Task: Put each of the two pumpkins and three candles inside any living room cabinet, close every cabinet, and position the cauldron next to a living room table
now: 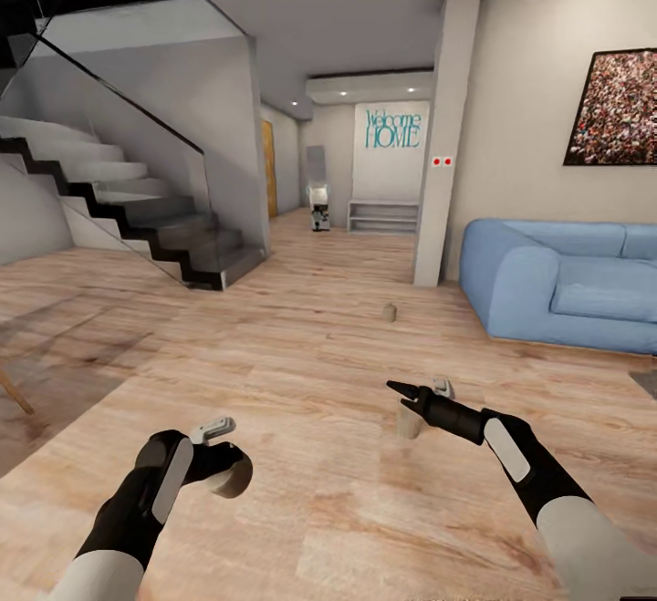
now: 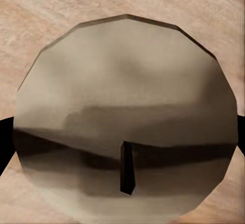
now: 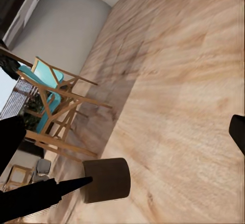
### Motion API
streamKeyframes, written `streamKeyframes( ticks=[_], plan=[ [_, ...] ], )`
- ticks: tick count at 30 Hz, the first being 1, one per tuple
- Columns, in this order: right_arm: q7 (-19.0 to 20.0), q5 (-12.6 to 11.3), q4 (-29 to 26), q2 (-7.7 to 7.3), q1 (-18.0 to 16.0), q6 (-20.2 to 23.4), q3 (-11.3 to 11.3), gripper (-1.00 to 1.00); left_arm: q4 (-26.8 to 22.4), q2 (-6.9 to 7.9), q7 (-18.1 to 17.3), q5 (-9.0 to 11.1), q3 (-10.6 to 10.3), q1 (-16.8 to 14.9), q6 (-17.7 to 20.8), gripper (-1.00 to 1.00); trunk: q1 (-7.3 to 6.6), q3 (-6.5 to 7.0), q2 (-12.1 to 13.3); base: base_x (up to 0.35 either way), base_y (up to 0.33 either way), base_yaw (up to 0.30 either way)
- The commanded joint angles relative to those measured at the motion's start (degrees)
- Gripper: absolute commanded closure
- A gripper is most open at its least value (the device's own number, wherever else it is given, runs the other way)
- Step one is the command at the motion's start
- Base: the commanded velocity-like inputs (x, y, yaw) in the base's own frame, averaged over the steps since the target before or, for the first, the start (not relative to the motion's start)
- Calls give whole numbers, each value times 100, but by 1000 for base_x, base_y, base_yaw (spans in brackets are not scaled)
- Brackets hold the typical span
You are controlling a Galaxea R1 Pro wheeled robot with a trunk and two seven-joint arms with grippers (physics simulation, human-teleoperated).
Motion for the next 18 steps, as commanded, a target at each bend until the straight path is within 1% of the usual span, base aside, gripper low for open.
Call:
streamKeyframes(
  ticks=[1,4,8,11,18],
  plan=[
    [-7,-42,2,-2,-5,35,9,-100,-9,-3,54,70,9,-2,24,100,-1,-2,-3,52,0,-270],
    [-7,-42,2,-2,-5,35,8,-100,-9,-3,64,70,9,-2,22,100,-1,11,-3,142,0,-270],
    [-5,-42,2,-2,-5,35,8,-100,-9,-3,74,70,9,-2,16,100,-1,26,-3,275,0,-240],
    [-5,-42,-5,-2,-5,35,12,-100,-9,-9,81,68,9,-2,15,100,-1,29,-3,314,0,-84],
    [-12,-40,-7,-2,-5,16,13,-100,-9,-12,84,62,9,-2,15,100,-1,30,-3,323,0,-11]
  ],
)
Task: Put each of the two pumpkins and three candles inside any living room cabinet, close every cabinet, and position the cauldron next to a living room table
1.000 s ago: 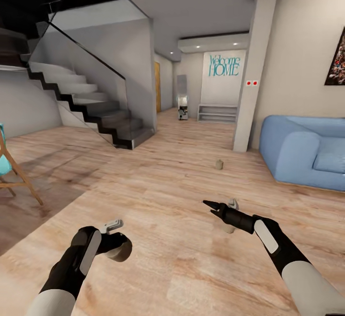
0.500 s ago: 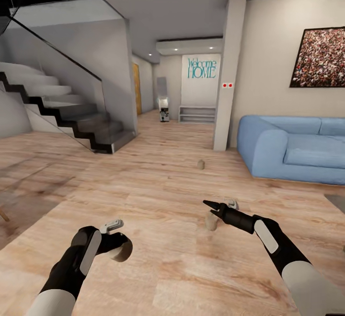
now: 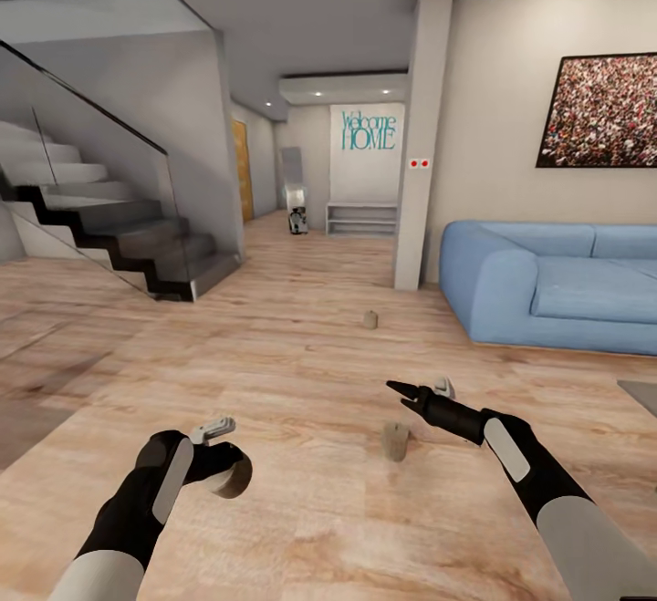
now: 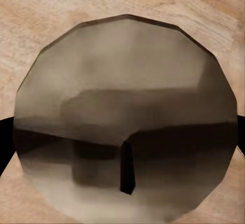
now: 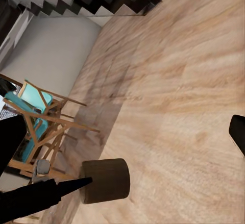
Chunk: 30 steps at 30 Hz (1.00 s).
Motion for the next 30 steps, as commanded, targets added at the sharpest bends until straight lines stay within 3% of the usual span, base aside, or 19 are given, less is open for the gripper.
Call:
streamKeyframes(
  ticks=[1,13,23,30],
  plan=[
    [-7,-44,-1,-4,-3,32,8,-100,-7,-3,50,68,8,-4,22,100,2,-6,-3,324,0,-1],
    [-7,-46,-4,-4,-3,36,-4,-100,-7,4,49,68,7,-4,22,100,2,-1,-3,324,0,-3],
    [-8,-46,-1,-10,-3,36,-8,-100,-7,5,47,68,8,-4,22,100,2,53,-3,324,0,-175],
    [-8,-46,-3,-5,-3,36,-7,-100,-7,5,43,68,8,-4,22,100,2,58,-3,324,0,-35]
  ],
)
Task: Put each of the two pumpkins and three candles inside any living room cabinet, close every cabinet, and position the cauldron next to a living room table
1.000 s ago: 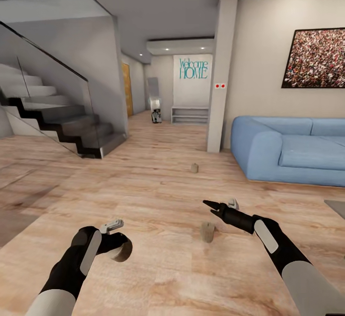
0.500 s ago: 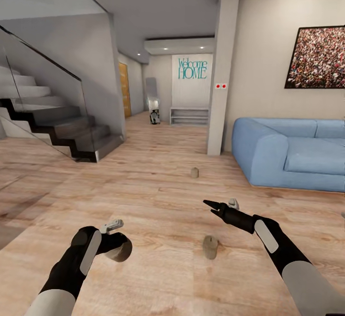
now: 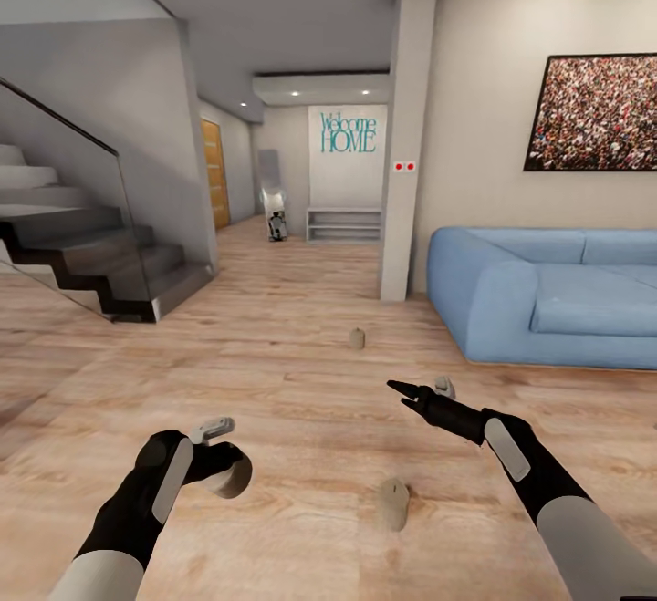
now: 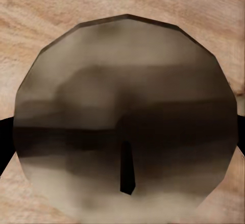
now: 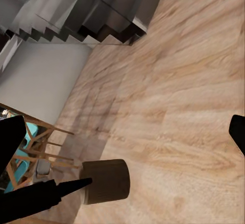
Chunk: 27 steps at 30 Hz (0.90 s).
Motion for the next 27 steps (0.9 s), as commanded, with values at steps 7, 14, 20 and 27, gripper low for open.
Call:
streamKeyframes(
  ticks=[7,14,20,27],
  plan=[
    [-110,-16,-10,-1,-3,51,9,-100,-7,-3,31,77,6,-4,22,100,2,-6,-3,246,0,-1],
    [-2223,-5,-11,4,-3,117,41,-100,-12,-3,17,76,6,-4,24,100,2,-6,-3,27,0,0],
    [-4019,2,-16,18,-3,127,69,-100,-33,-7,16,75,4,-4,30,100,2,-6,-3,2,0,0],
    [-5308,73,-25,440,-10,116,141,-100,-77,-19,22,70,-1,-3,58,100,2,-6,-3,0,0,0]
  ],
)
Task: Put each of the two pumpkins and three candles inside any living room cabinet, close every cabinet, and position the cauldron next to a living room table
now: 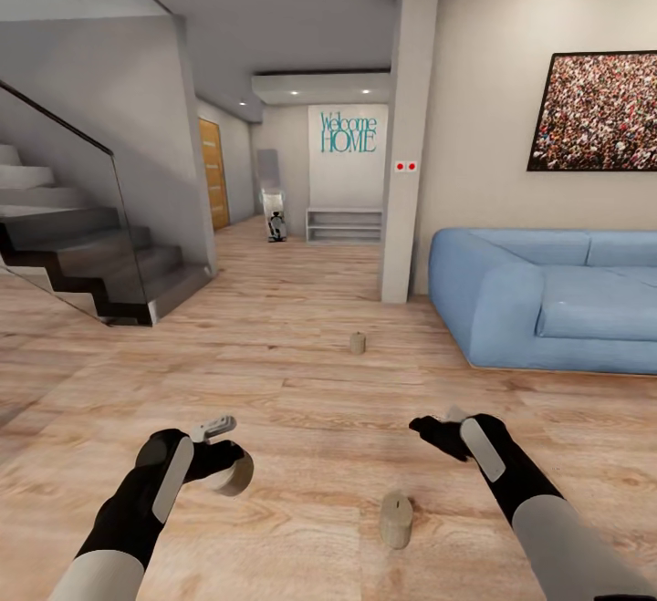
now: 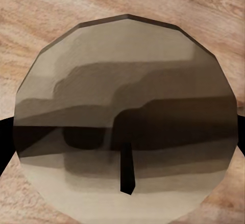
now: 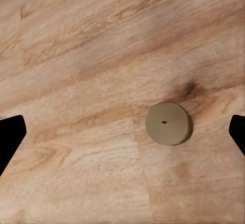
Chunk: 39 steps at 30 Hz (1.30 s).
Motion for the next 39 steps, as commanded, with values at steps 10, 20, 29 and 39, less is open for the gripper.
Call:
streamKeyframes(
  ticks=[10,20,29,39],
  plan=[
    [-655,535,173,813,-85,-51,610,-100,-429,-32,81,49,-19,21,73,100,-1,-7,-3,0,0,0],
    [-735,830,1021,1099,-441,-140,952,-100,-1647,-37,82,59,-27,415,239,100,-1,-7,-3,0,0,0],
    [-736,835,1054,1133,-451,-154,1243,-100,-2323,-40,87,60,-27,678,294,100,-1,-7,-3,0,0,0],
    [-742,823,1313,1164,-498,-73,1437,-100,-2337,-44,87,79,-27,690,296,100,-1,-7,-3,59,0,0]
  ],
)
